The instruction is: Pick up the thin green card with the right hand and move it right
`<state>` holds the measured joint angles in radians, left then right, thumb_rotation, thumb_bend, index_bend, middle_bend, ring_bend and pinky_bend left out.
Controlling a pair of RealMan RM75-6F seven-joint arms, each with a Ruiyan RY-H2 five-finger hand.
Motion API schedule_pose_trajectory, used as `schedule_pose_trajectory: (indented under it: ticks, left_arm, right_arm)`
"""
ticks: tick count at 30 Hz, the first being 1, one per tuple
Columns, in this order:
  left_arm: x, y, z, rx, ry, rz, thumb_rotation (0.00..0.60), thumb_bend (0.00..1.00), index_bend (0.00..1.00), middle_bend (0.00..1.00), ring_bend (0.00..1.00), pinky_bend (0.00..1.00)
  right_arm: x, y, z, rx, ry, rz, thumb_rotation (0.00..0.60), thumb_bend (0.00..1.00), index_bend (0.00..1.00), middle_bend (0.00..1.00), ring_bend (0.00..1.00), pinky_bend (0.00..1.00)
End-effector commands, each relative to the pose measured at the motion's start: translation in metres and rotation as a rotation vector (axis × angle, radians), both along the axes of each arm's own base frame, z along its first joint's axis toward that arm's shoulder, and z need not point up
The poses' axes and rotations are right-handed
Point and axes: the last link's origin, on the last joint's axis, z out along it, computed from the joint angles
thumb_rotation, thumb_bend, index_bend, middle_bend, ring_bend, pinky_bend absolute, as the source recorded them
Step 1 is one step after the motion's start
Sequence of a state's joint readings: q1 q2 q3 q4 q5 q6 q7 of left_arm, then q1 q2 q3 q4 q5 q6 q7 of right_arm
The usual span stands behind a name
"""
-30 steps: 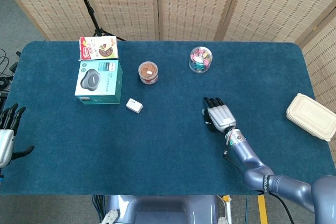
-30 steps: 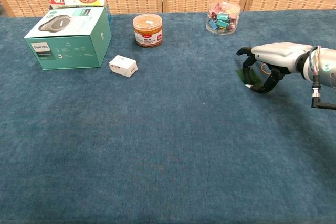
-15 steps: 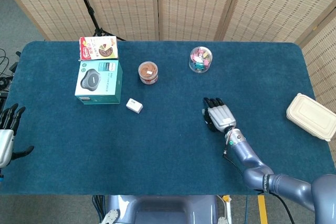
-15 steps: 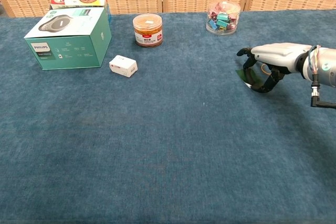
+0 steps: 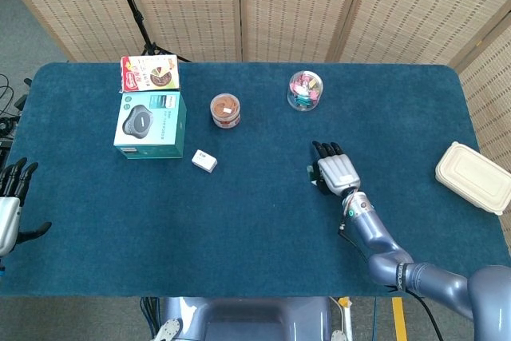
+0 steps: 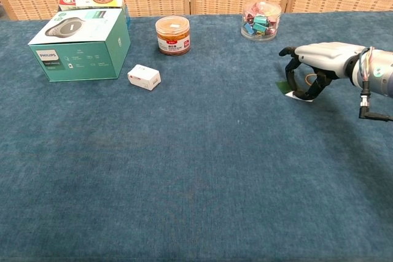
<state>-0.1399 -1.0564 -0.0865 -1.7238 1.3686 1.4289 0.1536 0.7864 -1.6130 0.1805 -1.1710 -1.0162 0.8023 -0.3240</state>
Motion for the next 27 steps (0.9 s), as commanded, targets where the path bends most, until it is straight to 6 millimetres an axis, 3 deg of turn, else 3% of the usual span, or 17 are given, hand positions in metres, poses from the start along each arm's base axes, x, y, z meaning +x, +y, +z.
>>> schedule_pose_trajectory:
  ticks: [1, 15, 27]
  left_arm:
    - [0.000, 0.000, 0.000, -0.001, 0.000, 0.000, 0.600, 0.00, 0.00, 0.00, 0.00, 0.00]
    - [0.000, 0.000, 0.000, -0.005, -0.003, 0.001, 0.600, 0.00, 0.00, 0.00, 0.00, 0.00]
    - [-0.001, 0.000, 0.001, -0.006, -0.008, 0.003, 0.600, 0.00, 0.00, 0.00, 0.00, 0.00]
  right_arm:
    - [0.002, -0.004, 0.001, -0.014, -0.001, 0.006, 0.600, 0.66, 0.64, 0.00, 0.00, 0.00]
    - [0.013, -0.030, 0.018, -0.131, -0.031, 0.035, 0.600, 0.67, 0.65, 0.00, 0.00, 0.00]
    - [0.021, -0.050, 0.051, -0.316, -0.092, 0.133, 0.600, 0.67, 0.64, 0.00, 0.00, 0.00]
